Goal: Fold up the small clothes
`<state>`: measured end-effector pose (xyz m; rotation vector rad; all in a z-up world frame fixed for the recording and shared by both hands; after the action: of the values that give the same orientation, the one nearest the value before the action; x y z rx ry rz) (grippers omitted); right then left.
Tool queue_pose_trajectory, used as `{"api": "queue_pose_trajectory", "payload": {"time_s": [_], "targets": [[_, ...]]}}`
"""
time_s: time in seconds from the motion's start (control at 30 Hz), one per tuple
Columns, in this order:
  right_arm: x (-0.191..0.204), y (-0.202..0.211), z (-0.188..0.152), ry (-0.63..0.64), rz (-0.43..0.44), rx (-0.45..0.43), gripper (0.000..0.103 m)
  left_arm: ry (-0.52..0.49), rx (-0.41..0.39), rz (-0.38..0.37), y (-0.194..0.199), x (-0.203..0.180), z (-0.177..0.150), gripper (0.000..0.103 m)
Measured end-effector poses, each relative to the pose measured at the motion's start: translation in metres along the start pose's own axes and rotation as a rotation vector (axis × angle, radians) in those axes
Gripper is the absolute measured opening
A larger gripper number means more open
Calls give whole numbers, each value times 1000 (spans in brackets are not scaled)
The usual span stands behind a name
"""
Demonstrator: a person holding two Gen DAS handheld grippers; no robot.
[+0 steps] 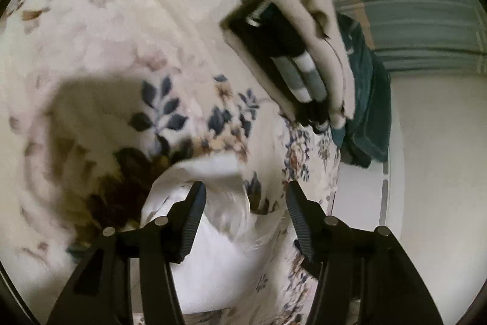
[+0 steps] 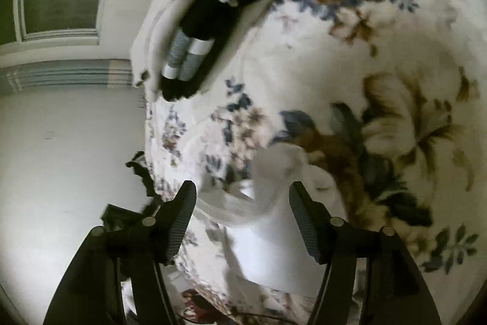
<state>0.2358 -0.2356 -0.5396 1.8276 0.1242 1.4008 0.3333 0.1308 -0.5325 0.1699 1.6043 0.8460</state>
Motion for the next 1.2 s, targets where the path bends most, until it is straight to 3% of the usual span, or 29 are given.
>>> {"api": "queue_pose_trajectory", "payload": {"time_s": [0.13, 0.23, 0.33, 0.47, 0.5, 0.53, 0.57, 0.6, 0.63, 0.77, 0.9, 1.0, 1.03, 1.07, 1.1, 1.13, 1.2], "targets": [[-17, -9, -10, 18, -117, 5, 66, -75, 8, 63, 7, 2, -5, 52], [-24, -21, -14, 66, -199, 47, 66, -184, 62, 190, -2, 6, -20, 52], [-33, -37, -4, 45, -214, 71, 66, -228, 133, 264, -27, 16, -25, 52], [-43, -63, 20, -29, -179, 99, 66, -242, 190, 287, -65, 26, -19, 52], [-44, -66, 24, -50, -153, 92, 60, -243, 184, 279, -72, 26, -16, 52], [-44, -66, 27, -54, -134, 72, 24, -246, 174, 269, -74, 24, -14, 49], [-41, -66, 29, -44, -131, 58, 2, -257, 155, 251, -74, 20, -12, 41], [-38, -64, 31, -27, -168, 36, 2, -289, 121, 245, -73, 14, -10, 27], [-35, -60, 32, -22, -171, 0, 2, -313, 111, 251, -73, 10, -10, 1], [-34, -50, 32, -37, -201, -62, 2, -323, 85, 256, -70, 12, 3, 2], [-42, -59, 34, -53, -228, -30, 2, -246, 58, 308, -56, 37, 25, 3], [-48, -56, 33, -84, -199, 21, 10, -192, 79, 293, -42, 50, 27, 7], [-49, -51, 30, -79, -189, 29, 24, -174, 95, 270, -36, 53, 21, 14], [-51, -46, 27, -72, -190, 37, 36, -167, 105, 246, -31, 55, 15, 34], [-54, -42, 22, -72, -187, 43, 61, -159, 116, 214, -27, 56, 8, 46], [-58, -37, 16, -78, -173, 54, 73, -141, 134, 157, -21, 60, -4, 65], [-68, -35, -1, -91, -129, 110, 74, -99, 163, 80, -18, 66, -21, 66]]}}
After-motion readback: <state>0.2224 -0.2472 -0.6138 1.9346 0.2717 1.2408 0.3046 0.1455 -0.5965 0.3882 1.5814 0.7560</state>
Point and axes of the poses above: each gripper's, at about its wrist camera, not at the fingertips, and y roughly against the way its jaws point, x to its left, z to its top, the point moved 3 cm from there along -y, roughly the way its jaws point, and after that the axes turned 1 degree about -y, right-handed, at the moved point
